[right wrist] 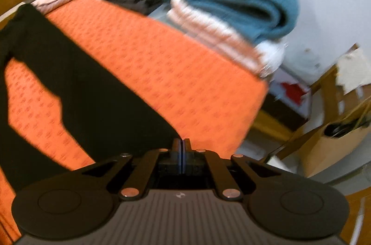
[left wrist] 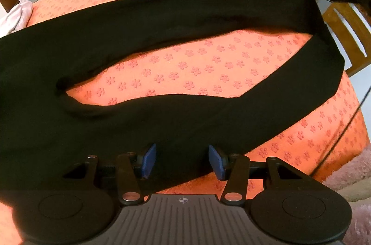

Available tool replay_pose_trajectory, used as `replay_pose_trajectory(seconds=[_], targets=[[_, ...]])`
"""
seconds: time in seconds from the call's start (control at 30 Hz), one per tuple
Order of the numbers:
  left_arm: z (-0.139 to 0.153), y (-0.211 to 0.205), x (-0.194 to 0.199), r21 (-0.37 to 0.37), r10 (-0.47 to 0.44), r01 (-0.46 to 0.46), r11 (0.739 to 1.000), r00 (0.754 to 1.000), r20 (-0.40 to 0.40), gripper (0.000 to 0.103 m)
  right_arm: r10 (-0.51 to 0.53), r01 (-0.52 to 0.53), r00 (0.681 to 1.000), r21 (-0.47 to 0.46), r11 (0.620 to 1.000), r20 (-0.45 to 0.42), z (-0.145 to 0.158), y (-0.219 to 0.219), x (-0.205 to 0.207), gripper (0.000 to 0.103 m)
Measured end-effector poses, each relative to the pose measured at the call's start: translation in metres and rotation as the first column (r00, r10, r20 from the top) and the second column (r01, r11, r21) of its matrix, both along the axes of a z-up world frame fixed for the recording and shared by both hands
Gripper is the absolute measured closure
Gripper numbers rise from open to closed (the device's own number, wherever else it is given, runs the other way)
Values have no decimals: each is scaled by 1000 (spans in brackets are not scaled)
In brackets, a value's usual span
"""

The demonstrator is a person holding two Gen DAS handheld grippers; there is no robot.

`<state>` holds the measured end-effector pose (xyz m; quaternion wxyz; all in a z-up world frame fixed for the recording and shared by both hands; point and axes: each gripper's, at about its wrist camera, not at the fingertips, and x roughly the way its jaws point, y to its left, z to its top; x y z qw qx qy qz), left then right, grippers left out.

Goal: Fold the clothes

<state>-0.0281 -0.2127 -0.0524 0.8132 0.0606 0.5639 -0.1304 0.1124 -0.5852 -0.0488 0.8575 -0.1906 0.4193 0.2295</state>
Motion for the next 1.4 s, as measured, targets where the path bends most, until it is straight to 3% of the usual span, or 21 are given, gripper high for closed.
replay_pose_trajectory(seconds=[0.27,0.37,0.5,0.73,0.87,0.9,1.0,1.1,1.17,1.4], targets=[[2,-1,-6,10,-7,7,1000,1000,16,50,-14,19,999,-141,990,38,-25,14,32,98],[4,-1,-9,8,-6,5,1000,1000,24,50,-86,90,996,-122,988,37,-20,6,32,82],[8,0,-10,-1,1,-1,1000,999,36,50,-211,210,977,-51,976,-25,-8,-11,21,81],[10,5,-10,-29,28,-27,999,998,56,50,-412,446,875,93,890,-253,-20,-36,-13,79],[13,15,-13,-53,76,-73,996,994,72,50,-497,565,800,146,812,-336,-33,-36,-22,56],[14,18,-14,-61,92,-87,994,993,74,50,-517,591,782,152,792,-347,-37,-35,-23,54],[15,28,-17,-77,138,-133,988,987,75,50,-575,651,738,149,744,-355,-46,-31,-23,58],[17,36,-22,-94,173,-166,982,981,82,50,-607,665,730,120,737,-313,-47,-27,-27,82],[17,40,-25,-103,193,-184,977,977,85,50,-614,673,726,139,726,-309,-44,-32,-34,92],[20,47,-32,-126,234,-220,967,966,106,50,-622,683,729,243,689,-285,-13,-45,-79,92]])
